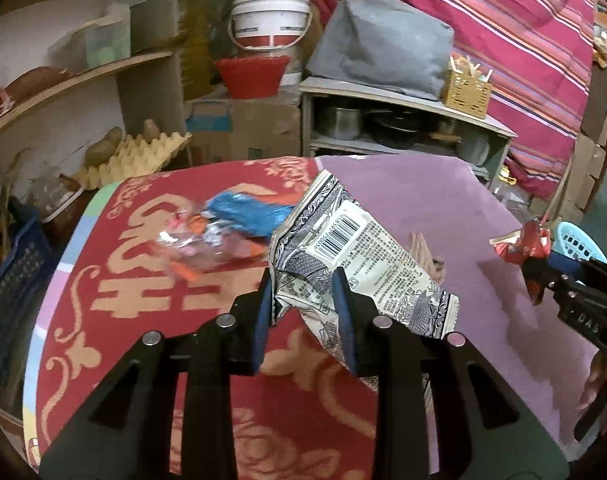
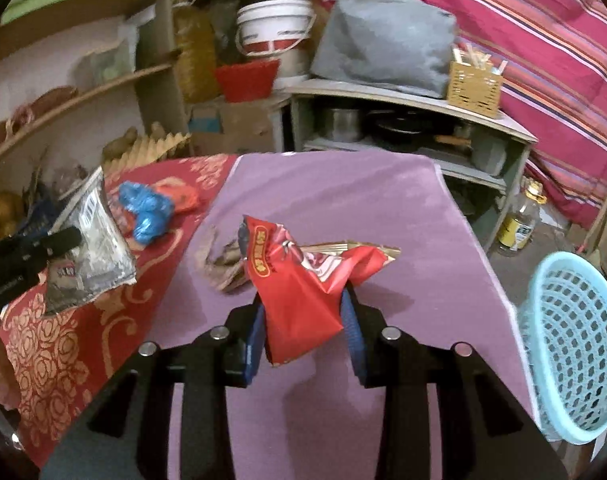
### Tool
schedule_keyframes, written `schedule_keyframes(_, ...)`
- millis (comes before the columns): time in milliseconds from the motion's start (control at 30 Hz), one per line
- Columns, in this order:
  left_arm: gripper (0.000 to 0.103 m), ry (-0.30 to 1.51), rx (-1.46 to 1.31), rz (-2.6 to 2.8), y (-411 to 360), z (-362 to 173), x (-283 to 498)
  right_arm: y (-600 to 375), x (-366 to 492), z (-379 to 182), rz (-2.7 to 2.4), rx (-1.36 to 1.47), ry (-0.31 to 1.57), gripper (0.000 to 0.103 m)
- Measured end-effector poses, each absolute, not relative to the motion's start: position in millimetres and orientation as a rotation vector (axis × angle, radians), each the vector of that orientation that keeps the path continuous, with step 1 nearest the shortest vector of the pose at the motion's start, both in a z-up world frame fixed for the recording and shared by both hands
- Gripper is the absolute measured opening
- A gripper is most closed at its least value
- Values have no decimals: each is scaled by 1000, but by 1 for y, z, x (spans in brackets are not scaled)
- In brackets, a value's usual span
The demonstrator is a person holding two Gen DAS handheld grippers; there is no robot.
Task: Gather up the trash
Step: 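Carry both bags over the blue basket and open both tools to drop them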
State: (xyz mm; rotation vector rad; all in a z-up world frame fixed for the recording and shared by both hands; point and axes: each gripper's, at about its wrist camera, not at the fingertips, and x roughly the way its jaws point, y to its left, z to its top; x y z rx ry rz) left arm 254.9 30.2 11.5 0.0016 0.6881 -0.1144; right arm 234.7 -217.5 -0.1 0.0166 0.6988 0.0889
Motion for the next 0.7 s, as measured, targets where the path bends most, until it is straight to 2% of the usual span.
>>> schedule_keyframes(700,28,642,78,-324,-152,19,255,-417,184,17,-158,166,631,35)
